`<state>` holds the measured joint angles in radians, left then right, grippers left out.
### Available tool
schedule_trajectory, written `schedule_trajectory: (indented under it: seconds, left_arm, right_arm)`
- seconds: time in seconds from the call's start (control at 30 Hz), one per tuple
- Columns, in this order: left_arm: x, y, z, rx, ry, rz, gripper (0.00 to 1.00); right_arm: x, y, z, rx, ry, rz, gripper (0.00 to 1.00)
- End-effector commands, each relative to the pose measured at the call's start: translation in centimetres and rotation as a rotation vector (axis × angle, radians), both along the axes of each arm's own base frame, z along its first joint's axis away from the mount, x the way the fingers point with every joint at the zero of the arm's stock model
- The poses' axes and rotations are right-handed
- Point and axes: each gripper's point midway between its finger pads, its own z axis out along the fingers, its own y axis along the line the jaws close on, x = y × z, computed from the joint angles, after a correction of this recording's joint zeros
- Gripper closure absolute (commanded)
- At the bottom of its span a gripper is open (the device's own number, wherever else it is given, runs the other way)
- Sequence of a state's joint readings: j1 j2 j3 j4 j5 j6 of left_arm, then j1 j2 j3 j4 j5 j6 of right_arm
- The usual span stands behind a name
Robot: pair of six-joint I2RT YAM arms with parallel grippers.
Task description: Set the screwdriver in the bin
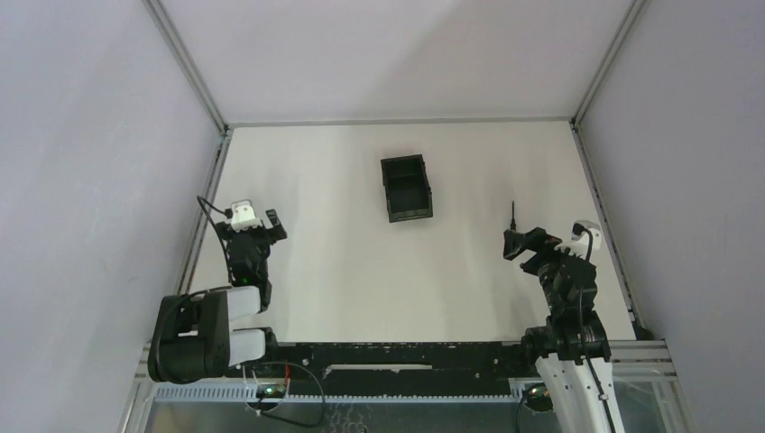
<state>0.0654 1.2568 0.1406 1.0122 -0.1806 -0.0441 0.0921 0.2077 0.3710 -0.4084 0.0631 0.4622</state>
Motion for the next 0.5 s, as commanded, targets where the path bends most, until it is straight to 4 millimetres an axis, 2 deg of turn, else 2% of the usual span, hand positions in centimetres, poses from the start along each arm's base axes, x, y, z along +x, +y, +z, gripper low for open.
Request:
schedule_trajectory:
  seconds: [0.0, 0.17, 0.3, 0.4, 0.47]
  left_arm:
    - [1.5, 0.0, 3.2, 0.022, -0.089, -0.004, 0.0]
    - [1.5, 0.0, 3.1, 0.022, -0.088, -0.003, 0.0]
    - [1.5, 0.0, 3.2, 0.022, -0.089, -0.004, 0.0]
    - [1.5, 0.0, 3.1, 0.022, -0.088, -0.004, 0.0]
    - [1.5, 0.0, 3.1, 0.023, -0.088, -0.003, 0.0]
  right_arm:
    - [0.0, 0.3, 2.3, -0.001, -0.073, 0.021, 0.0]
    - [0.3, 0.1, 5.8, -0.035, -0.155, 0.022, 0.0]
    - [1.3, 0.4, 10.1, -0.078, -0.234, 0.051, 0.0]
    - [2.8, 0.7, 13.6, -0.125, -0.222, 0.077, 0.0]
    - [4.6, 0.5, 14.9, -0.152, -0.126, 0.067, 0.0]
